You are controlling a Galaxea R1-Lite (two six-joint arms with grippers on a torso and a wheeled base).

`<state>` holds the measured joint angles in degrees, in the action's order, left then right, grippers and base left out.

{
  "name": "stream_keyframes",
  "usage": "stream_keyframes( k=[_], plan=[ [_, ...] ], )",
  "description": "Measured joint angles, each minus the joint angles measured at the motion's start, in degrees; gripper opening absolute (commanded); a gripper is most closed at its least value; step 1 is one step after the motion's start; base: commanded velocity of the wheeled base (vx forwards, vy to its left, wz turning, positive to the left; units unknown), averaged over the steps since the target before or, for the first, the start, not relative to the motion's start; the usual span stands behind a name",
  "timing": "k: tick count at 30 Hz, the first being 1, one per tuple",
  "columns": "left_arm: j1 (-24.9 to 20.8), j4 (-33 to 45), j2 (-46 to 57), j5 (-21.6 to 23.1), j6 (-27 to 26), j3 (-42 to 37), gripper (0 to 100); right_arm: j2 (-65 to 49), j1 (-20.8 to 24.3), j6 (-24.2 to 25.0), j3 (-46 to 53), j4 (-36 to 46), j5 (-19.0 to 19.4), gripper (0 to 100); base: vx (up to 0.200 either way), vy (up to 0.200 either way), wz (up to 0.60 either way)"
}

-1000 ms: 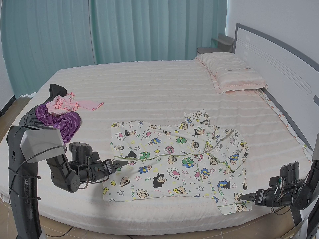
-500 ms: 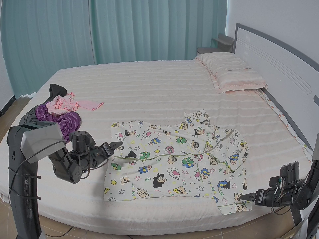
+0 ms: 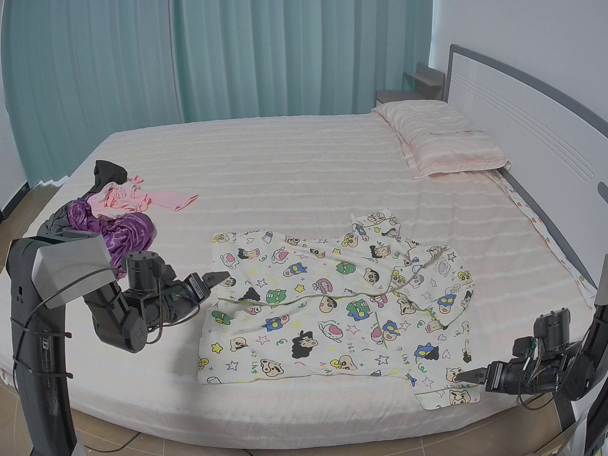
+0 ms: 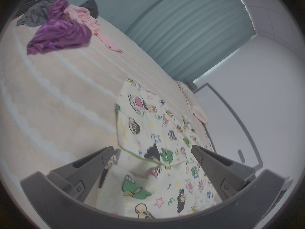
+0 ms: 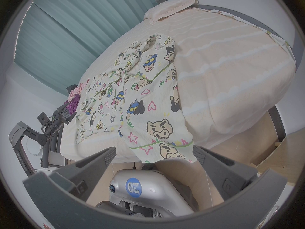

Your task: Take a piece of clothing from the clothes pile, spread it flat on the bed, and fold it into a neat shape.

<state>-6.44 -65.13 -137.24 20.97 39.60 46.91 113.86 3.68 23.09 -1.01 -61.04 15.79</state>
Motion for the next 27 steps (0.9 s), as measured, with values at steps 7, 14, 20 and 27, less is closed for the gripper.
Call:
stream_keyframes(
  k=[7,14,20,27],
  plan=[
    [-1.57,3.23,-2.23,0.16,-7.03,-0.22,100,0.00,-0.02,0.01,0.00,-0.02,0.02,100,0.000,0.000,0.00],
    [-1.96,4.01,-3.02,0.21,-8.84,-1.38,100,0.06,0.04,0.01,0.00,-0.02,0.02,100,0.000,0.000,0.00],
    [-2.29,3.44,-3.06,0.95,-8.73,-1.51,100,0.13,0.09,0.01,0.00,-0.02,0.00,100,0.000,0.000,0.00],
    [-3.84,3.63,-2.73,3.36,-8.81,-1.88,100,0.34,0.09,0.00,0.00,-0.07,0.02,100,0.000,0.000,0.00]
  ],
)
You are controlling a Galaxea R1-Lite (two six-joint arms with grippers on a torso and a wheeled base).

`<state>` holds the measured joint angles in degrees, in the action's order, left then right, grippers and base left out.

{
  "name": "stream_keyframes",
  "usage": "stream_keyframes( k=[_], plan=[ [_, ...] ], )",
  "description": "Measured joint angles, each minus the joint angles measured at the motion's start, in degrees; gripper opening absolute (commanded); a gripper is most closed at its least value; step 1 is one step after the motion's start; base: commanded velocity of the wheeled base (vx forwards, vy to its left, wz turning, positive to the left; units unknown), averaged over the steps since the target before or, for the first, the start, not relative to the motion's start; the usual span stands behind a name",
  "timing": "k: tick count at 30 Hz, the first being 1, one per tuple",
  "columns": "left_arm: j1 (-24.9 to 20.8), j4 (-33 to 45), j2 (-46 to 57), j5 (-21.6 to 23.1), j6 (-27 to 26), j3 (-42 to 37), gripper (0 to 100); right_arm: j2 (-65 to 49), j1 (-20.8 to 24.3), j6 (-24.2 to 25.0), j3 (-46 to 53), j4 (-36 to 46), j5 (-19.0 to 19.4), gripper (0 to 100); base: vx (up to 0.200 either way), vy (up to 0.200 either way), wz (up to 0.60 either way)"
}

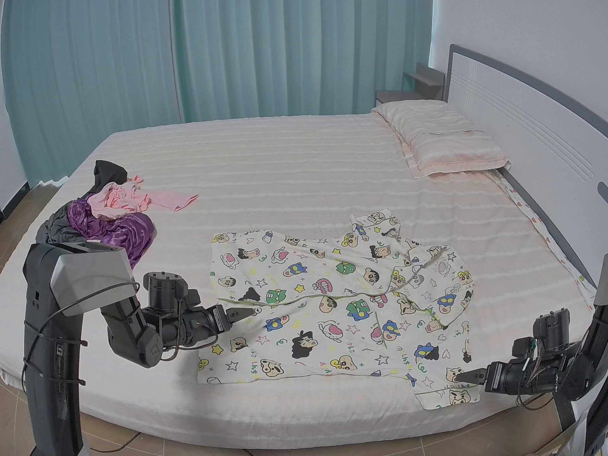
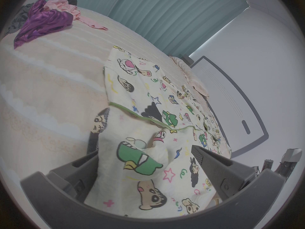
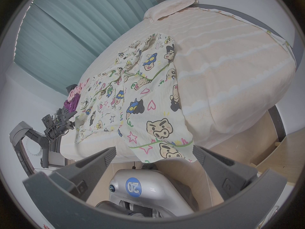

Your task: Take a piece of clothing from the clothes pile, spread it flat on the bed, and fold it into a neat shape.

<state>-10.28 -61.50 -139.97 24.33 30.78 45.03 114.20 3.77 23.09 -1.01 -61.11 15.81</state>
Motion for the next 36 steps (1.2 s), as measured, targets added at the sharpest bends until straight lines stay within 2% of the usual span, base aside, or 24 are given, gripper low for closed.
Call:
stream_keyframes(
  k=[6,14,21,24,30,36],
  plan=[
    [-0.52,0.22,0.83,2.32,-0.10,-0.24,100,0.16,0.30,0.01,0.00,0.02,0.00,100,0.000,0.000,0.00],
    [-0.46,-0.24,0.98,2.11,0.69,1.88,100,0.33,0.50,0.01,0.00,0.00,-0.02,100,0.000,0.000,0.00],
    [0.33,-4.32,2.10,1.30,8.66,3.73,100,0.57,0.48,0.01,0.00,-0.11,0.00,100,0.000,0.000,0.00],
    [2.45,-7.52,2.95,0.40,11.45,4.13,100,0.62,0.44,0.01,0.00,-0.12,0.00,100,0.000,0.000,0.00],
    [6.34,-8.59,3.71,-0.02,11.72,3.12,100,0.63,0.44,0.01,0.00,-0.15,-0.02,100,0.000,0.000,0.00],
    [7.06,-8.78,3.89,0.05,9.34,0.63,100,0.68,0.44,0.01,0.00,-0.12,-0.02,100,0.000,0.000,0.00]
  ],
)
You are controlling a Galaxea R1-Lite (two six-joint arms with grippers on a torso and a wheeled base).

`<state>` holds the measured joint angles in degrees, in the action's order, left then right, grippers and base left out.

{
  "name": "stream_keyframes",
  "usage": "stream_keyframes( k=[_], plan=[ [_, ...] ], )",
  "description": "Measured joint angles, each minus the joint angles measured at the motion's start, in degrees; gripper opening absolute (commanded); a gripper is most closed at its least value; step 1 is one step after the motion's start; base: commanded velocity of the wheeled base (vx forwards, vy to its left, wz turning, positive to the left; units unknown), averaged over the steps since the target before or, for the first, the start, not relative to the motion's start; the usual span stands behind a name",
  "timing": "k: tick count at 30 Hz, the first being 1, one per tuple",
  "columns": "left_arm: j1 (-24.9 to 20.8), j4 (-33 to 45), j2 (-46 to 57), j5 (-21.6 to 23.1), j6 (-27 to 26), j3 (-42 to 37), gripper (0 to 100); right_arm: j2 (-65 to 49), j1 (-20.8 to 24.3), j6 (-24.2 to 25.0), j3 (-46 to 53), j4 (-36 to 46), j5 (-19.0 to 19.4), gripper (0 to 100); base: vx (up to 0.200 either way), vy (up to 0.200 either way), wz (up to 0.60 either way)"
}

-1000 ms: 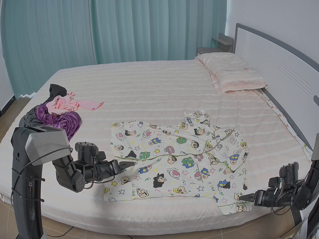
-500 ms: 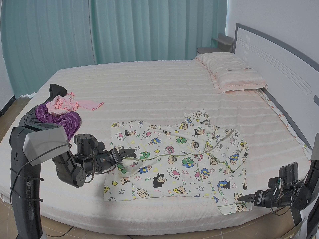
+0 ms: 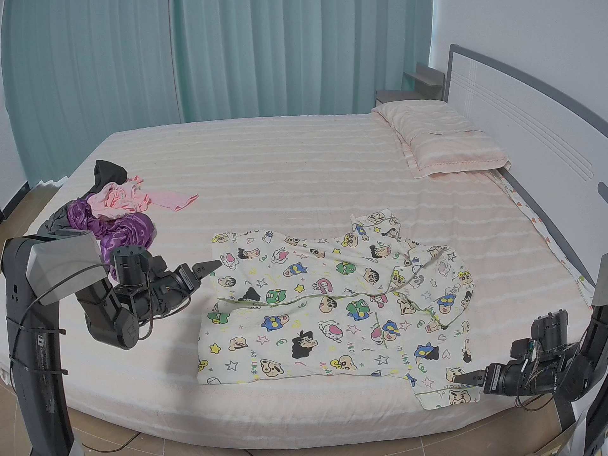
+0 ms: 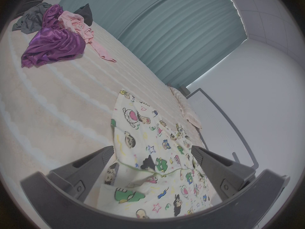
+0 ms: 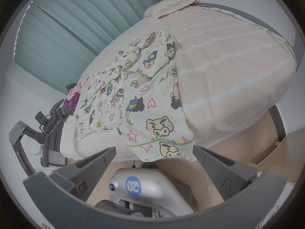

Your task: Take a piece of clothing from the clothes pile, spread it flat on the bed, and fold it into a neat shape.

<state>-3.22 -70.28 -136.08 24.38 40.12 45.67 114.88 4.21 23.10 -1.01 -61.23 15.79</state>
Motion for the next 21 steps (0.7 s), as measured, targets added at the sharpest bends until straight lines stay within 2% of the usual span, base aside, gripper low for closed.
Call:
stream_keyframes(
  k=[6,21],
  plan=[
    [-2.58,1.23,0.00,0.06,-1.72,-2.36,100,-0.05,0.00,0.00,0.00,0.04,0.02,100,0.000,0.000,0.00],
    [-4.72,2.65,-1.51,-0.29,-8.53,-4.77,100,-0.02,0.06,0.00,0.00,0.17,0.00,100,0.000,0.000,0.00]
  ],
)
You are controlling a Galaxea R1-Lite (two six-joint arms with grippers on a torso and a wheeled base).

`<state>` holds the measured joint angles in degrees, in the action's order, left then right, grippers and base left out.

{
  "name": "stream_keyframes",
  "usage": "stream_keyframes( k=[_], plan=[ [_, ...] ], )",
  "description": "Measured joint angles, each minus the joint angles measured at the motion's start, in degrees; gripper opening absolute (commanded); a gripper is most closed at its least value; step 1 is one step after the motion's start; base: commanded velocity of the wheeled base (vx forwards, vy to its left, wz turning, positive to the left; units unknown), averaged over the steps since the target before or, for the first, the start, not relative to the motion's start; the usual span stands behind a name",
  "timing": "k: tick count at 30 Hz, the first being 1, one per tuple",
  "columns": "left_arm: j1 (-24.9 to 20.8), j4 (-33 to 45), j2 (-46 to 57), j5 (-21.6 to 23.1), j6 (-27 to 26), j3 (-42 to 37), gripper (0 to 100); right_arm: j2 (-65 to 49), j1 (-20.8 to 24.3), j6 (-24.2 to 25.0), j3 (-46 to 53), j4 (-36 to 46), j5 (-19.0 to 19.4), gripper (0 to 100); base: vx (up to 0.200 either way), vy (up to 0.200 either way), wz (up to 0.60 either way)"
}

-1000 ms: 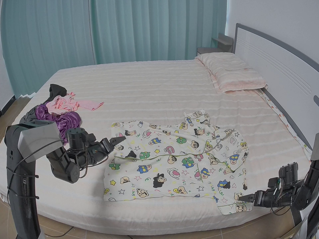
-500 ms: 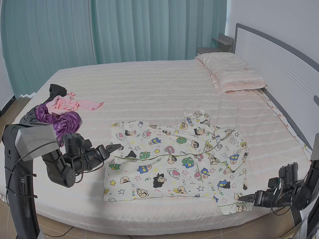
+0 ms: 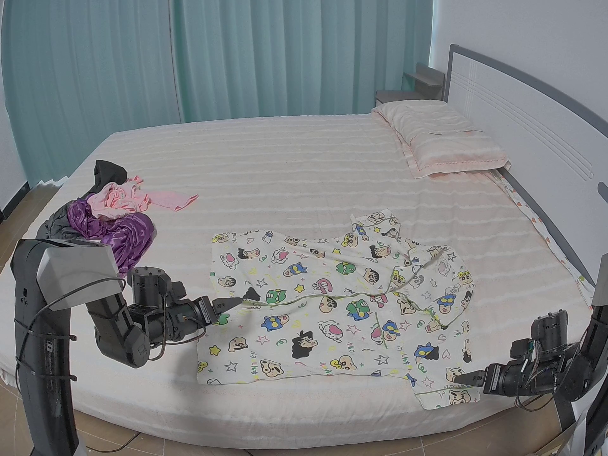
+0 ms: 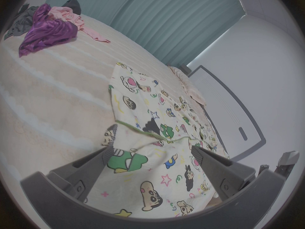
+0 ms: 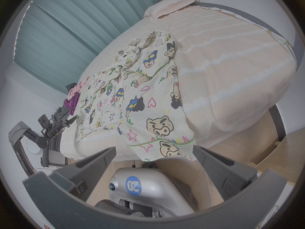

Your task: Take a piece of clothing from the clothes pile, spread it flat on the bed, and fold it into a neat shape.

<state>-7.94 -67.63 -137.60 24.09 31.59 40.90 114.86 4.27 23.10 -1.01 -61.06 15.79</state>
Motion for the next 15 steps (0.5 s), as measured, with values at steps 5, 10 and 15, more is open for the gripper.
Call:
stream_keyframes(
  k=[5,10,15],
  plan=[
    [-1.35,-1.23,-0.37,-0.11,-1.56,-2.32,100,0.00,0.02,0.02,0.00,-0.05,0.00,100,0.000,0.000,0.00],
    [-4.11,-6.00,-0.41,-0.45,-2.74,-6.12,100,0.00,0.05,0.00,0.00,-0.02,0.00,100,0.000,0.000,0.00],
    [-7.85,-11.17,-0.41,-3.02,-3.40,-10.83,100,0.00,0.02,0.00,0.00,-0.05,0.02,100,0.000,0.000,0.00]
  ],
)
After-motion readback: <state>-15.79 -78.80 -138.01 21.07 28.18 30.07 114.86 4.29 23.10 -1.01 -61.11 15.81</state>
